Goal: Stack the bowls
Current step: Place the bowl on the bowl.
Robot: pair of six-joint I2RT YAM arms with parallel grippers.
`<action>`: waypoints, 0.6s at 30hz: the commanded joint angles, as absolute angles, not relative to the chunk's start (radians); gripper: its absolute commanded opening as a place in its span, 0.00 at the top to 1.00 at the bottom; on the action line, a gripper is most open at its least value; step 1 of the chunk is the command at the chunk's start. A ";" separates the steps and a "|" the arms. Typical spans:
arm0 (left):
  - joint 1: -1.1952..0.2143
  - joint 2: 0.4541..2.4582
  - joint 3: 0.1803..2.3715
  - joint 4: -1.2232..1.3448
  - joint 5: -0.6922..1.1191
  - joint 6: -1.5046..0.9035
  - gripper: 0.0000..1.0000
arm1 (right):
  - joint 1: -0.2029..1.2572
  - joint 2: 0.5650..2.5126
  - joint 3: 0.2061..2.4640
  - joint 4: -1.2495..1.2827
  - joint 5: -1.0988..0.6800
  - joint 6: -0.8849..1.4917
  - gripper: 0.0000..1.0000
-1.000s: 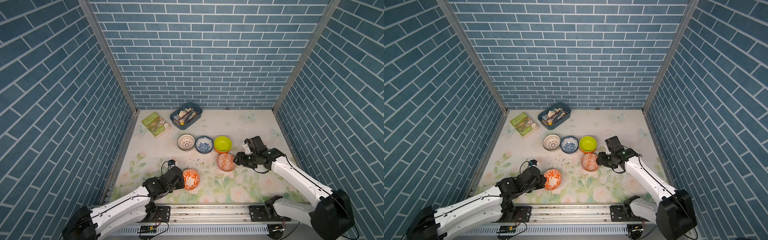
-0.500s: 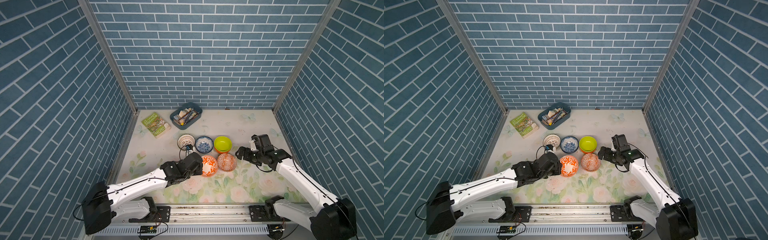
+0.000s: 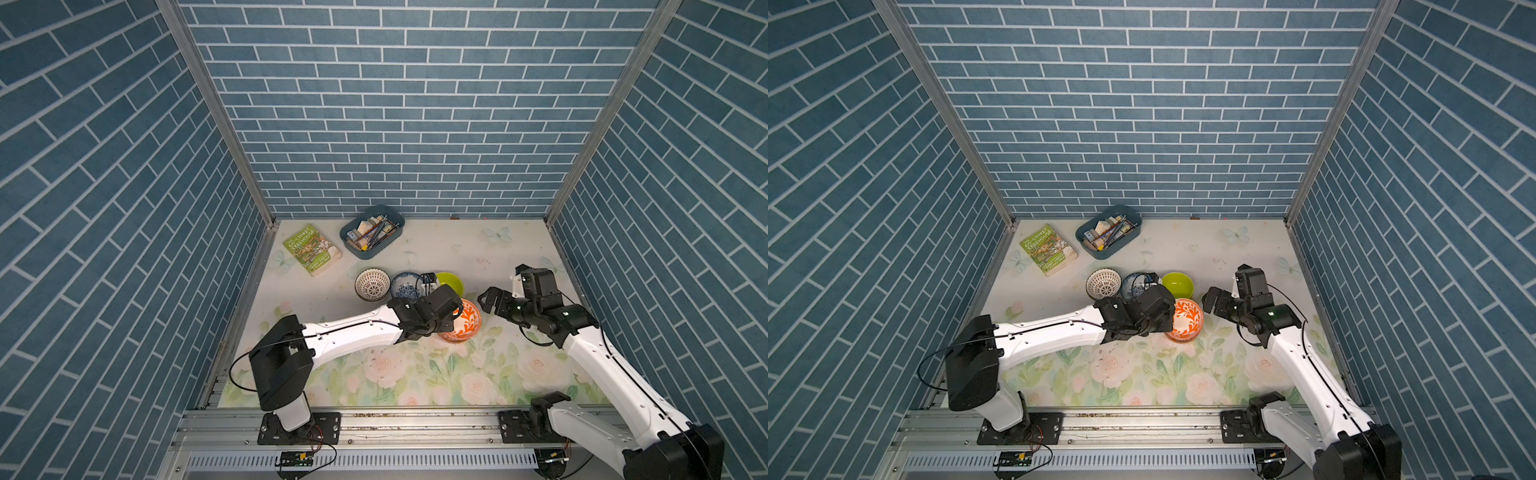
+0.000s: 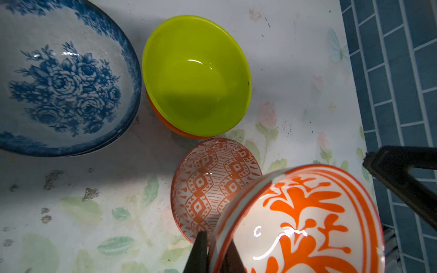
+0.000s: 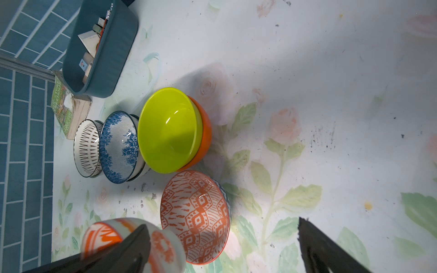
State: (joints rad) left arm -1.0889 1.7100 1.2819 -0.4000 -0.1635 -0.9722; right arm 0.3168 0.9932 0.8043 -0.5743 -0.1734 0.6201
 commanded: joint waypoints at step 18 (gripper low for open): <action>-1.104 1.764 1.230 -0.309 -0.297 -1.076 1.00 | 0.291 0.950 0.768 -0.569 -0.233 0.582 0.01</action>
